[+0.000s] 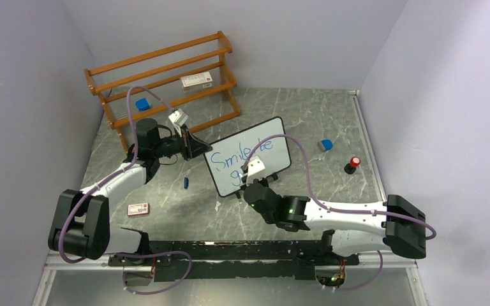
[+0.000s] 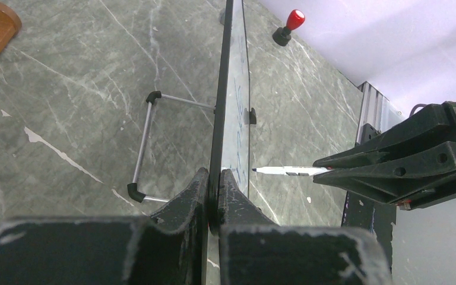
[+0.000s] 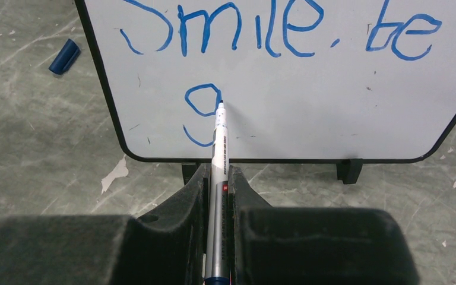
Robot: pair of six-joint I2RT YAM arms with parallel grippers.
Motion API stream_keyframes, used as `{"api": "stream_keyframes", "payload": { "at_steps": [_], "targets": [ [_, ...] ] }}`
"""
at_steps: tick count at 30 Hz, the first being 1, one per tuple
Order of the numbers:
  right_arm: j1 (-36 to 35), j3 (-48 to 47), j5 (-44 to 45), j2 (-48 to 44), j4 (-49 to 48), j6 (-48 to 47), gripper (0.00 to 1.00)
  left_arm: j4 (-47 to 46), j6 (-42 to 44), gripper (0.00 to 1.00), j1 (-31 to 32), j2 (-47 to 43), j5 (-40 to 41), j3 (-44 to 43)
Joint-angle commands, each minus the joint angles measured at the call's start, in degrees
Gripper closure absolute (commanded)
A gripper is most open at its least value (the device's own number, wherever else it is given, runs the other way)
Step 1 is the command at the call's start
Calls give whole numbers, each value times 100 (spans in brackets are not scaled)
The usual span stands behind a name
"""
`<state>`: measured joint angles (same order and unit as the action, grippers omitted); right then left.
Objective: Write a sentence on the whiteboard
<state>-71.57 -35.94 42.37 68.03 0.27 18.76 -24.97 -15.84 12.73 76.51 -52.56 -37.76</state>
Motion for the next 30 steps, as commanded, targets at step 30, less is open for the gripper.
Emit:
{"api": "stream_keyframes", "payload": {
  "at_steps": [30],
  "targets": [
    [282, -88, 41, 304, -289, 31, 100, 105, 277, 95, -43, 119, 57, -38]
  ]
}}
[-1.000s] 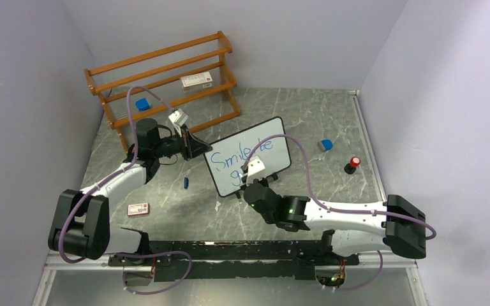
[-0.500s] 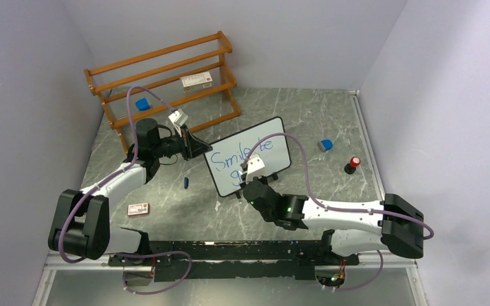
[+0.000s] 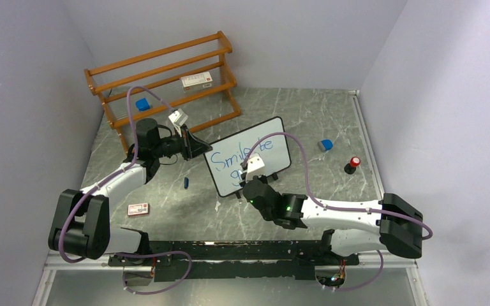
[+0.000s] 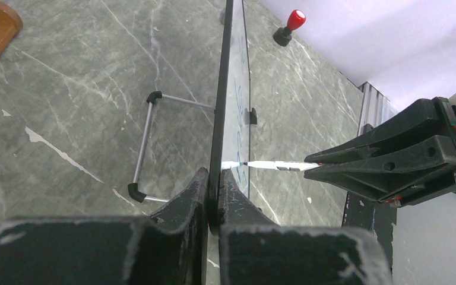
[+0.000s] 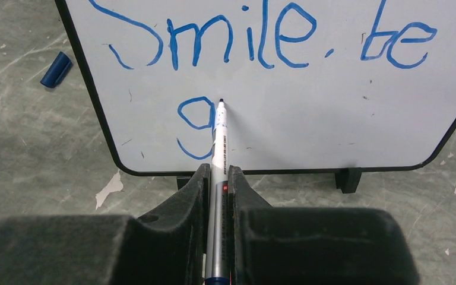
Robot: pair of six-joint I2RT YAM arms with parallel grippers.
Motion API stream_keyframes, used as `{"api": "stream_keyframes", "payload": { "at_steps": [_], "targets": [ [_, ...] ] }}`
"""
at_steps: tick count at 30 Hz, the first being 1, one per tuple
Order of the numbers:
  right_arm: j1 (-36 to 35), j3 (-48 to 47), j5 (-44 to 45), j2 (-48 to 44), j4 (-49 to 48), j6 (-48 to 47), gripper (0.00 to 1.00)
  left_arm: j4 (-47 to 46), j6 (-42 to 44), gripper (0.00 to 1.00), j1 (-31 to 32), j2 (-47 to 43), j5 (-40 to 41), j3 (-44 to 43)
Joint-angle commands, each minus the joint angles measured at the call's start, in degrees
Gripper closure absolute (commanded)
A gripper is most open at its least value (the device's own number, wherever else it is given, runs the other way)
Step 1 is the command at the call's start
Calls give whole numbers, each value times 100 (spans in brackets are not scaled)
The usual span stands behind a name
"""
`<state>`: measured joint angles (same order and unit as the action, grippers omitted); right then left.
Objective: Write a sentence on the whiteboard
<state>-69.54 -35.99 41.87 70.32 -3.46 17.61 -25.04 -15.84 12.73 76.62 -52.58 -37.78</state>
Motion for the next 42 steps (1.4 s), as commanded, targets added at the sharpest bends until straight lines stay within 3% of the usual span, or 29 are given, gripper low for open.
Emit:
{"api": "stream_keyframes", "payload": {
  "at_steps": [1, 20, 42],
  "targets": [
    [73, -79, 74, 74, 124, 171, 100, 106, 276, 95, -47, 108, 55, -32],
    [74, 95, -180, -89, 619, 426, 100, 131, 289, 95, -45, 116, 79, -36],
    [106, -154, 1, -59, 144, -52, 100, 104, 260, 95, -43, 138, 35, -41]
  ]
}}
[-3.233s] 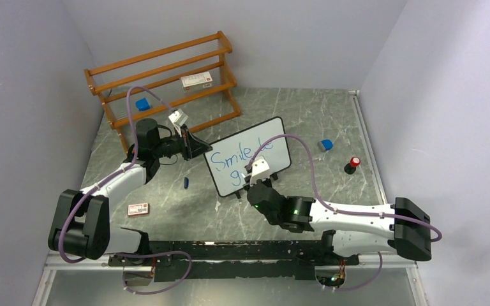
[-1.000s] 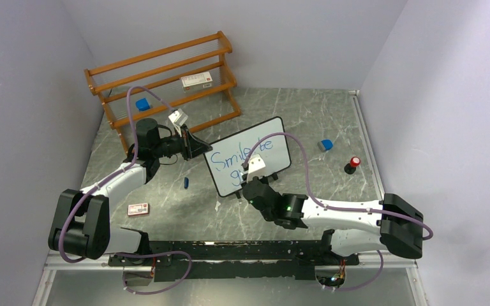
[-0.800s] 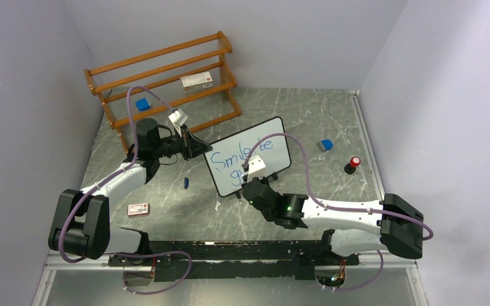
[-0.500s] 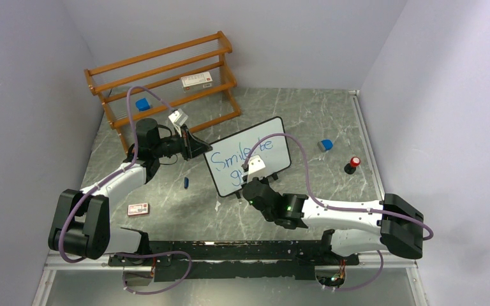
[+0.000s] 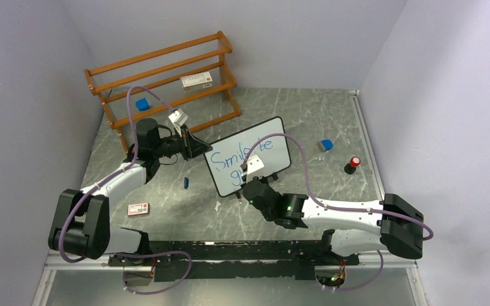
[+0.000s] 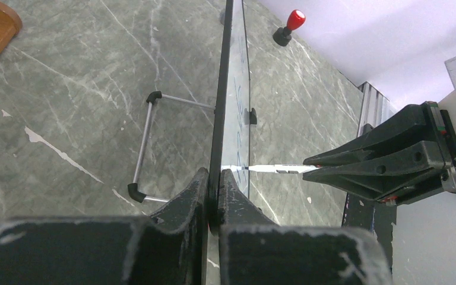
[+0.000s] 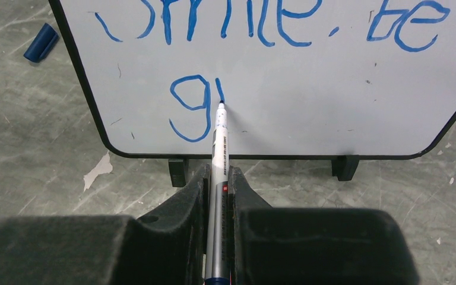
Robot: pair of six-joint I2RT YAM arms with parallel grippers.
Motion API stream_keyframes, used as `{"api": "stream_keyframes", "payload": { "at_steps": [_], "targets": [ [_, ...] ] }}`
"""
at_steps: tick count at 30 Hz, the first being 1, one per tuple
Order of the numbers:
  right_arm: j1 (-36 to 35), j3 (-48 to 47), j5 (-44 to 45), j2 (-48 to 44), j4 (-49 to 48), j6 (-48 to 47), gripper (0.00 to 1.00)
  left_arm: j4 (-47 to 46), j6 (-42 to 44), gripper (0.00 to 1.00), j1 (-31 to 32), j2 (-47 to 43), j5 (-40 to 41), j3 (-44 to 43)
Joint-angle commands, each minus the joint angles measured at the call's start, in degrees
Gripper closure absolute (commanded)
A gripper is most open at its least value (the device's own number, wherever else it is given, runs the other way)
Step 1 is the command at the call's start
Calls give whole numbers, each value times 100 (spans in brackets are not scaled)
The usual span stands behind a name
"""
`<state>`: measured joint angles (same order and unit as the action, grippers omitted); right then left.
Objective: Write a sentence on the whiteboard
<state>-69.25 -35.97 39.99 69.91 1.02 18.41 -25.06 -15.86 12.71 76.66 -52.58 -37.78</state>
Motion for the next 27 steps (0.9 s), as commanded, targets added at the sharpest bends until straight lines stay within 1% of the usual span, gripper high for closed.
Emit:
{"api": "stream_keyframes", "payload": {
  "at_steps": [1, 12, 27],
  "targets": [
    [81, -168, 190, -13, -312, -142, 100, 106, 259, 95, -41, 144, 29, -45],
    [155, -216, 220, -39, -422, -275, 100, 115, 264, 95, -41, 147, 33, -45],
    [227, -114, 319, -166, -397, -178, 100, 167, 296, 95, -41, 147, 46, -62]
  ]
}}
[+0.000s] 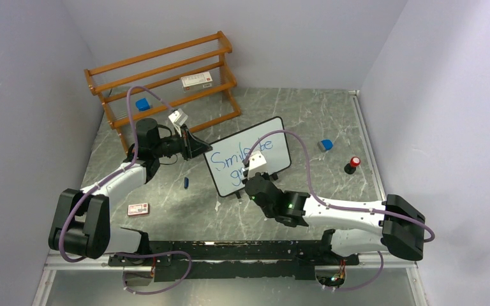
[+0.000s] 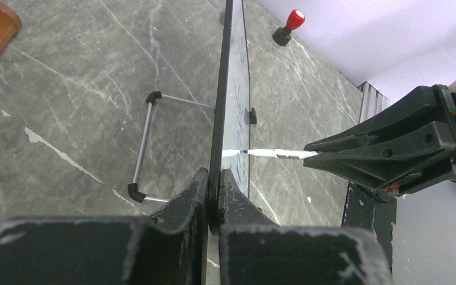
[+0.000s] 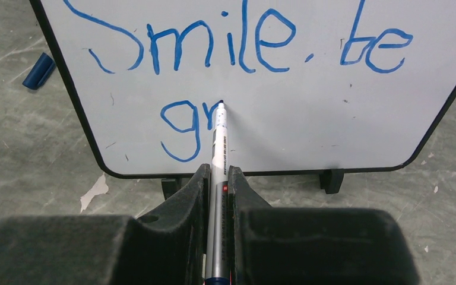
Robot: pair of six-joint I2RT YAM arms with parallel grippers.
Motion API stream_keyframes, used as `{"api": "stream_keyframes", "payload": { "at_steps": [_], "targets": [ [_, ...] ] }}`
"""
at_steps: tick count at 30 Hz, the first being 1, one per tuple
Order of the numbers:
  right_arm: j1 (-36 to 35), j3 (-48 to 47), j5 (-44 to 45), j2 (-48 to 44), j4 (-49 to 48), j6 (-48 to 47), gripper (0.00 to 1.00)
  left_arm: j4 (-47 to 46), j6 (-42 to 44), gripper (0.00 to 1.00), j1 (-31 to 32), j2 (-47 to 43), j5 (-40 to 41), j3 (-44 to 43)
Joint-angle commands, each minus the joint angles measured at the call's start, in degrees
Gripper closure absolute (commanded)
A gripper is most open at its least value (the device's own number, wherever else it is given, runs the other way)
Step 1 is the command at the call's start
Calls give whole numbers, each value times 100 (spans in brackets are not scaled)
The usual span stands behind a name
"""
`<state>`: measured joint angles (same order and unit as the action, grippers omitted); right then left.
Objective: Write a sentence on the whiteboard
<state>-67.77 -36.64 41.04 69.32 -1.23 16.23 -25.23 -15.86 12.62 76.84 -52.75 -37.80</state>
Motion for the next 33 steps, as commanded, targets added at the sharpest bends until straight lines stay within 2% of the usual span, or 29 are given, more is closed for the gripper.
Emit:
{"api": "stream_keyframes", "payload": {
  "at_steps": [1, 23, 33],
  "targets": [
    [86, -42, 199, -107, -160, 55, 100, 185, 301, 95, -32, 130, 63, -61],
    [88, 59, -87, -629, 267, 185, 100, 249, 351, 95, -32, 121, 98, -69],
    [93, 280, 83, -610, 258, 324, 100, 223, 336, 95, -32, 138, 83, -69]
  ]
}}
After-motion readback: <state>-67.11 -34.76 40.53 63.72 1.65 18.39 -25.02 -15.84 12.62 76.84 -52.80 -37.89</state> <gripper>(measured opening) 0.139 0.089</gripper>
